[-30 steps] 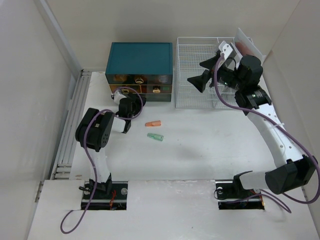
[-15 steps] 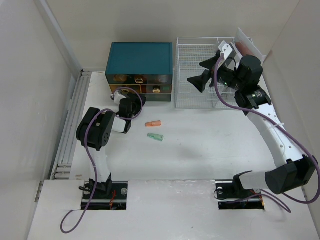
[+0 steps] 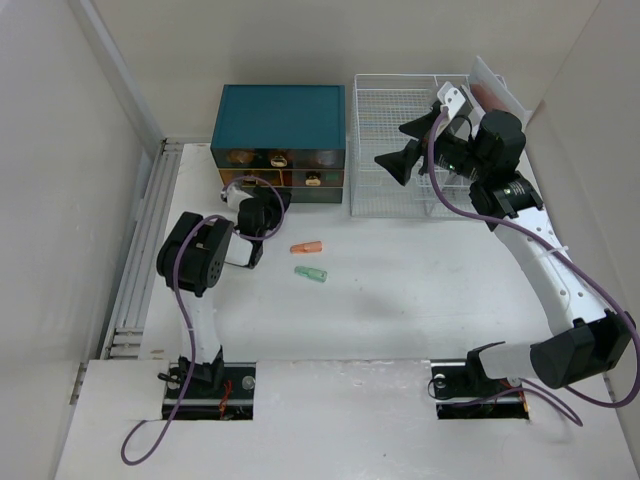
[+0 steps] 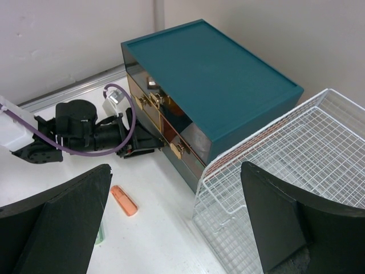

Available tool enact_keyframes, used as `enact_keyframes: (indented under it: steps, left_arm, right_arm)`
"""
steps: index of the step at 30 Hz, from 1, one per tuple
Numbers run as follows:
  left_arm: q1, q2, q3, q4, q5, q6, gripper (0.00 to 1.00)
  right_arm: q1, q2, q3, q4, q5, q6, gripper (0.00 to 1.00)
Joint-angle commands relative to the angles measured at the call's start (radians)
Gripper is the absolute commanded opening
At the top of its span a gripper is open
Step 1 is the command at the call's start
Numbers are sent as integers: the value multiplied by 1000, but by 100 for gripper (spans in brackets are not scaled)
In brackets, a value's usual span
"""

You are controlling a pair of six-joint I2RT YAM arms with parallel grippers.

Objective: Organize the desk

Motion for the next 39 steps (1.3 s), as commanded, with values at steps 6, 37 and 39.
enact_keyframes:
  steps: [6,37,39]
  left_arm:
    - [18,42,22,129,-5,-39,53]
    - [8,-38,-267,319,70,-91,29]
    - [8,-61,-297,348,70,-103,29]
  right_arm:
    - [-5,-23,1,55,-24,-1,100]
    - [-5,5,1,55,-73,-1,100]
    - [-5,5,1,55,-73,8,100]
